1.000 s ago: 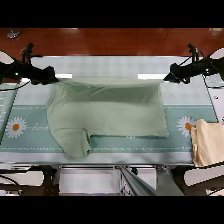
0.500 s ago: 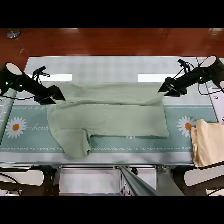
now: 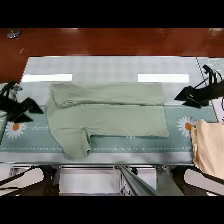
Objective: Fold the shirts.
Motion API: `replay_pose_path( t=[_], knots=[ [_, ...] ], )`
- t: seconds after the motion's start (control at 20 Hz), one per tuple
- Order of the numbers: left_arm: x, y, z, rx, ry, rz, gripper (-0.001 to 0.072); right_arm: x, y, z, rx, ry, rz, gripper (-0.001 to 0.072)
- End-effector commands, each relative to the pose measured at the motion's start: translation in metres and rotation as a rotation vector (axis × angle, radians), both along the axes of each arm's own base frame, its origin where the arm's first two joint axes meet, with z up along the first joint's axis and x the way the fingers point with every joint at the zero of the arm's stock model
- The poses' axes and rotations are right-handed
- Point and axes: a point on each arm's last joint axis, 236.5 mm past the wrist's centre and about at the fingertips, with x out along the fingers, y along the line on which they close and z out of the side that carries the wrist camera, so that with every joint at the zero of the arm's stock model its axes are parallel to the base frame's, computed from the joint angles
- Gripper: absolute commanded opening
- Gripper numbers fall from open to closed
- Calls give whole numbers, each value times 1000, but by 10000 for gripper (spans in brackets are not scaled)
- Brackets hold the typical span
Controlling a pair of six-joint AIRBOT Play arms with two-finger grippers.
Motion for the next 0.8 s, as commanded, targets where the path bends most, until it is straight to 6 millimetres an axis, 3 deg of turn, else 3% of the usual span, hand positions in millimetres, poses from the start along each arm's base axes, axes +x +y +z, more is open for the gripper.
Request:
replay_pose_path(
  t=[0.0,0.2,0.35,0.6,0.75],
  knots=[
    [-41,-12,-14,-149,-57,255,703,-23,34,-8,140,-126,-154,618],
    [-66,-46,-43,-215,-38,261,703,-49,75,-24,166,-89,-47,618],
    [-73,-64,-59,-222,-26,235,703,-45,86,-23,171,-96,-42,618],
    [-68,-108,-71,-302,-84,202,703,-36,80,-23,154,-114,-87,618],
    [-78,-135,-72,-348,-86,110,702,-30,48,-13,129,-107,-154,618]
  ],
)
